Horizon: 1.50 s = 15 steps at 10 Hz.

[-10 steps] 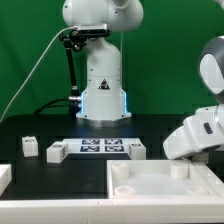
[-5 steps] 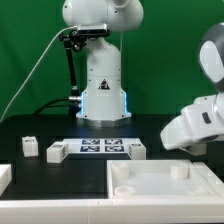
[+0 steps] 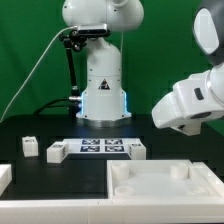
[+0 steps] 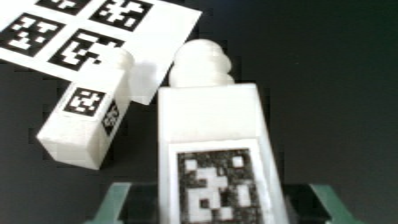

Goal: Assemble one leg

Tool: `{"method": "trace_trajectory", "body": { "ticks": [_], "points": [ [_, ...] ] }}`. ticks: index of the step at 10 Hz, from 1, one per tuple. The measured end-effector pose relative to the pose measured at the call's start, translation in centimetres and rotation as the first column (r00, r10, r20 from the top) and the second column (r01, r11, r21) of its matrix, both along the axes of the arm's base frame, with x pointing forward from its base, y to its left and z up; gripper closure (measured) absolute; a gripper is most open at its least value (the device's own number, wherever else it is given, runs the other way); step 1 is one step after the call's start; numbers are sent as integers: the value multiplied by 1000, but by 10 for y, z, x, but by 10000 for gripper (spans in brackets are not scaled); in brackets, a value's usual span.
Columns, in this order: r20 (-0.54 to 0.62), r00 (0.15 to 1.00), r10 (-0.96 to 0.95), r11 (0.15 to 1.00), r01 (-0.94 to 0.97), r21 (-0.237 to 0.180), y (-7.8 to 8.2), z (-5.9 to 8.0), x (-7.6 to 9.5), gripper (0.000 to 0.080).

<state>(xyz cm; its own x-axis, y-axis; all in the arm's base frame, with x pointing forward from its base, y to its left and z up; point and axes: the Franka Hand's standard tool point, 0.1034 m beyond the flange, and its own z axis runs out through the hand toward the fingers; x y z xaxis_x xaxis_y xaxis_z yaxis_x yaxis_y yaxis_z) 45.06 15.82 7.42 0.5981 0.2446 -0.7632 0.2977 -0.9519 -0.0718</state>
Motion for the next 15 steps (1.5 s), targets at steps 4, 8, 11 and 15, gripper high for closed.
{"method": "trace_trajectory", "body": {
  "ticks": [4,8,11,15],
  "points": [
    [390,921,-23,989,-36,143,-11,-3,27,509],
    [654,754,-66,974,-94,208,-18,17,57,508],
    [832,538,-134,955,-156,254,-21,13,64,508],
    [951,245,-189,937,-243,249,-40,40,102,508]
  ]
}}
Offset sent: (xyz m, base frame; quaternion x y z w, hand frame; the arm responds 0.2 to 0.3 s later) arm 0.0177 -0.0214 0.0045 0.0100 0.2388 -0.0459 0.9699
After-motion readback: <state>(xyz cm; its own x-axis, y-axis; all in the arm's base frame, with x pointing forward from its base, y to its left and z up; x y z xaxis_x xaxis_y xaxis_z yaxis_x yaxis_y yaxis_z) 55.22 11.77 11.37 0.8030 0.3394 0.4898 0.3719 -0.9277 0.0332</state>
